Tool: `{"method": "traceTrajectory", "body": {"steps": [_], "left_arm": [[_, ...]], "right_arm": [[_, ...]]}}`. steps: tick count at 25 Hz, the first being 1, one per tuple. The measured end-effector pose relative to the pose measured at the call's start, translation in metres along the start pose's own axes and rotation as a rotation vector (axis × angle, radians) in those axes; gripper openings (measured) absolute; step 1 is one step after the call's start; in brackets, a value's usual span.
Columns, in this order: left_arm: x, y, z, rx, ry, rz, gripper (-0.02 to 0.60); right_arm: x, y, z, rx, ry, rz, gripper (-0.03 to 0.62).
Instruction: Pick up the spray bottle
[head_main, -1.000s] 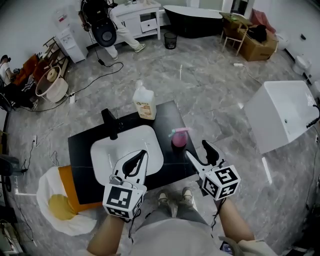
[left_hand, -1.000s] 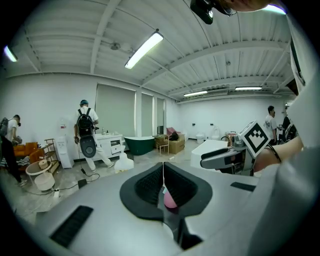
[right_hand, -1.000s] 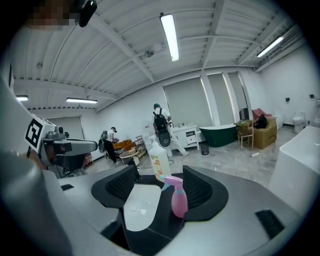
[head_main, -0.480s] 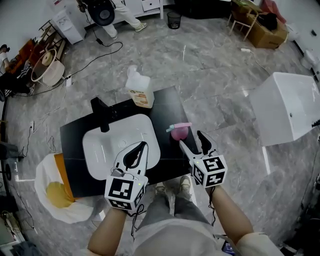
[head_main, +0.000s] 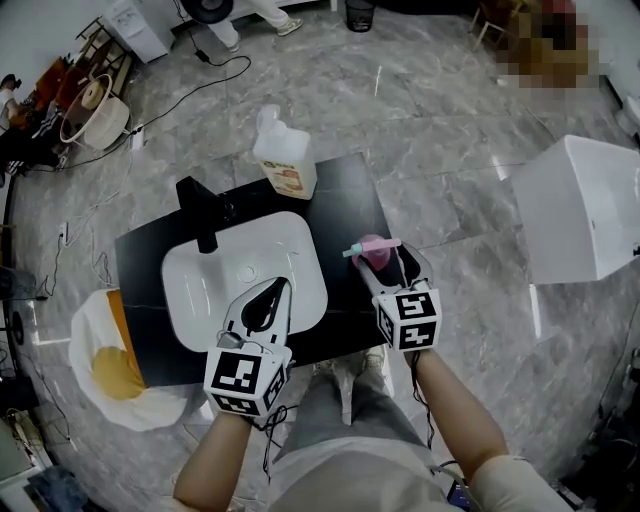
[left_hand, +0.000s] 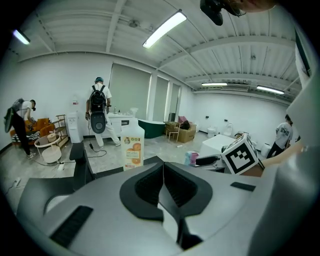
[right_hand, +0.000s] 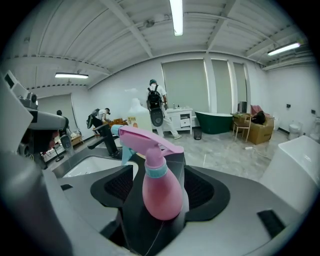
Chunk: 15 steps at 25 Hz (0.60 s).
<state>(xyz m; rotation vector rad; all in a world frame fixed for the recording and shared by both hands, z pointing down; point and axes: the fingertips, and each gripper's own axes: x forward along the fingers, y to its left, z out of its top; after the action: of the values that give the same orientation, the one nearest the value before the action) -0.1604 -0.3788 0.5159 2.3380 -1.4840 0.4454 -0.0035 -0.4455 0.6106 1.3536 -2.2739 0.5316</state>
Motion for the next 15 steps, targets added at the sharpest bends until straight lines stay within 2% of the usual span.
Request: {"method": "traceTrajectory", "body": {"steps": [4, 9, 10, 11, 15], "left_arm": [[0.004, 0.002, -0.014, -0.009, 0.029, -0.003, 0.023], [0.005, -0.002, -0.017, 0.067, 0.05, -0.007, 0.023], [0.004, -0.002, -0.017, 0.073, 0.051, -0.008, 0.023], [0.004, -0.002, -0.017, 0.078, 0.051, -0.01, 0.023], [0.001, -0.007, -0.011, 0.09, 0.038, -0.02, 0.023]], "right_arm": [[0.02, -0.002, -0.006, -0.063, 0.038, -0.016, 0.325], [0.031, -0.007, -0.004, -0.072, 0.03, -0.021, 0.325], [0.032, -0.008, -0.002, -0.065, 0.025, -0.02, 0.315], [0.033, -0.007, -0.001, -0.06, 0.023, -0.016, 0.275], [0.027, -0.004, 0.007, -0.06, 0.024, 0.015, 0.262]]}}
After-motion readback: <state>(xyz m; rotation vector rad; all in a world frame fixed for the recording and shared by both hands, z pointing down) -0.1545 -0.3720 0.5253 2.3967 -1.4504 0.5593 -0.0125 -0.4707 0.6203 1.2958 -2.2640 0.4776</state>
